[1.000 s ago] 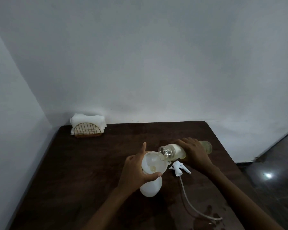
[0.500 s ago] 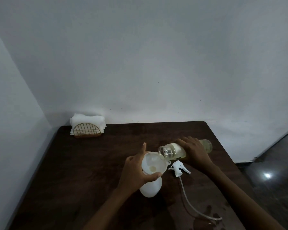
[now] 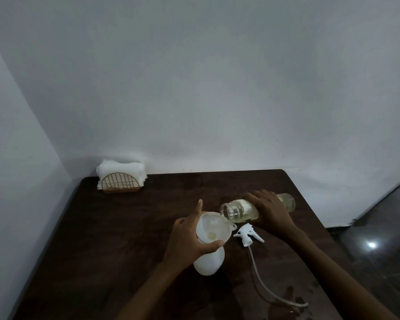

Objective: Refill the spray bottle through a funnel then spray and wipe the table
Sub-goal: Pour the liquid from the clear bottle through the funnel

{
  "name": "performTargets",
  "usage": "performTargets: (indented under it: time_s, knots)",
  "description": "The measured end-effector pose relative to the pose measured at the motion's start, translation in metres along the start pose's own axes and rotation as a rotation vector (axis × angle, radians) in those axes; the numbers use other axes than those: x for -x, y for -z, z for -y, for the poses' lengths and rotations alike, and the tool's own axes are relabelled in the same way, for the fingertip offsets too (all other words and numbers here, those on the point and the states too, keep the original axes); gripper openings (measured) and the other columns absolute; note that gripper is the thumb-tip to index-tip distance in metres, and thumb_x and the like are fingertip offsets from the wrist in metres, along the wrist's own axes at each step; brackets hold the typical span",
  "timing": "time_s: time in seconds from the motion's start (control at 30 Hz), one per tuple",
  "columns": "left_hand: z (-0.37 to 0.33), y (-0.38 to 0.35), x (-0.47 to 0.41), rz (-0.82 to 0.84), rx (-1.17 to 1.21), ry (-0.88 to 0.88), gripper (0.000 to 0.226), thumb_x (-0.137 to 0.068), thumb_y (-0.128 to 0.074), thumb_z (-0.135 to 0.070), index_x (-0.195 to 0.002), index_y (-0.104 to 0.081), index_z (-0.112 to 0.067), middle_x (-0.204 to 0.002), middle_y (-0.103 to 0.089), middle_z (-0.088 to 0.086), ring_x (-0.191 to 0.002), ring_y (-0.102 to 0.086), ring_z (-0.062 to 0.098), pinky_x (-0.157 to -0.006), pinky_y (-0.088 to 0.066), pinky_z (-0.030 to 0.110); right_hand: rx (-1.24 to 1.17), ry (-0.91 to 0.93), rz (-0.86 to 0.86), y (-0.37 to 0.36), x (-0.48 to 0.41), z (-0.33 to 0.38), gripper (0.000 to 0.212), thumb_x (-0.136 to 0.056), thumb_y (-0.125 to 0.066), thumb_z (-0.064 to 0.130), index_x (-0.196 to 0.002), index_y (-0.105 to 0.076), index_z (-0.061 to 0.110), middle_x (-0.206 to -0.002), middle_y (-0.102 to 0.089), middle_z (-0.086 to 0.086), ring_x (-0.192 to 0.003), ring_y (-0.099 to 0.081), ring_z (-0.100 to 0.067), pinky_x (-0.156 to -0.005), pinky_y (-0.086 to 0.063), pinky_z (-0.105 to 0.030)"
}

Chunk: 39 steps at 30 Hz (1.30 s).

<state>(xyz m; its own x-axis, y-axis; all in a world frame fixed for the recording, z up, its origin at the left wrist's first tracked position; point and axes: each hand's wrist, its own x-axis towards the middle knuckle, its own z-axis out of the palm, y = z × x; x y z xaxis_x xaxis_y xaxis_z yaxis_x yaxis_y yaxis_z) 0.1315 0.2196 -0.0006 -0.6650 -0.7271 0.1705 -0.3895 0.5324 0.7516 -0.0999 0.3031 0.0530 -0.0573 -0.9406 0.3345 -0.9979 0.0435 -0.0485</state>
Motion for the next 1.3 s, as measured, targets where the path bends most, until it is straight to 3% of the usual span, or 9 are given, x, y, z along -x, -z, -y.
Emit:
performTargets:
  time_s: [0.17, 0.37, 0.63, 1.3]
  knots:
    - [0.0025, -0.0018, -0.0007, -0.004, 0.014, -0.019, 0.113, -0.056, -0.058, -0.084, -0.145, -0.006, -0.038, -0.131, -0.054, -0.014, -0.117, -0.052, 0.011, -0.1, -0.044, 0.037, -0.001, 0.002, -0.007, 0.0012, 0.0, -0.0002, 0.047, -0.063, -0.05, 0.056, -0.098, -0.055, 0.025, -0.079, -0.062, 0.003, -0.069, -0.056, -0.021, -0.063, -0.041, -0.03]
    - [0.0018, -0.001, -0.0014, -0.013, 0.002, -0.012, 0.114, -0.055, -0.056, -0.085, -0.146, -0.01, -0.035, -0.131, -0.055, -0.013, -0.117, -0.052, 0.011, -0.101, -0.043, 0.038, 0.014, 0.007, -0.004, -0.0012, 0.0001, -0.0028, 0.048, -0.059, -0.066, 0.049, -0.098, -0.05, 0.027, -0.078, -0.062, 0.002, -0.068, -0.058, -0.023, -0.061, -0.043, -0.032]
    - [0.0039, -0.0023, -0.0019, -0.012, -0.016, -0.008, 0.113, -0.055, -0.055, -0.086, -0.146, -0.01, -0.036, -0.131, -0.054, -0.013, -0.117, -0.052, 0.012, -0.101, -0.044, 0.039, 0.03, -0.01, 0.012, -0.0011, 0.0, -0.003, 0.047, -0.065, -0.05, 0.056, -0.095, -0.061, 0.022, -0.079, -0.061, 0.003, -0.069, -0.057, -0.021, -0.062, -0.041, -0.03]
    - [0.0011, -0.0013, 0.0006, -0.031, 0.007, -0.015, 0.109, -0.055, -0.056, -0.085, -0.141, -0.006, -0.041, -0.131, -0.054, -0.012, -0.119, -0.05, 0.011, -0.1, -0.044, 0.037, 0.017, 0.01, -0.001, -0.0029, -0.0025, -0.0053, 0.045, -0.06, -0.068, 0.047, -0.097, -0.056, 0.024, -0.078, -0.061, 0.002, -0.068, -0.056, -0.022, -0.062, -0.042, -0.031]
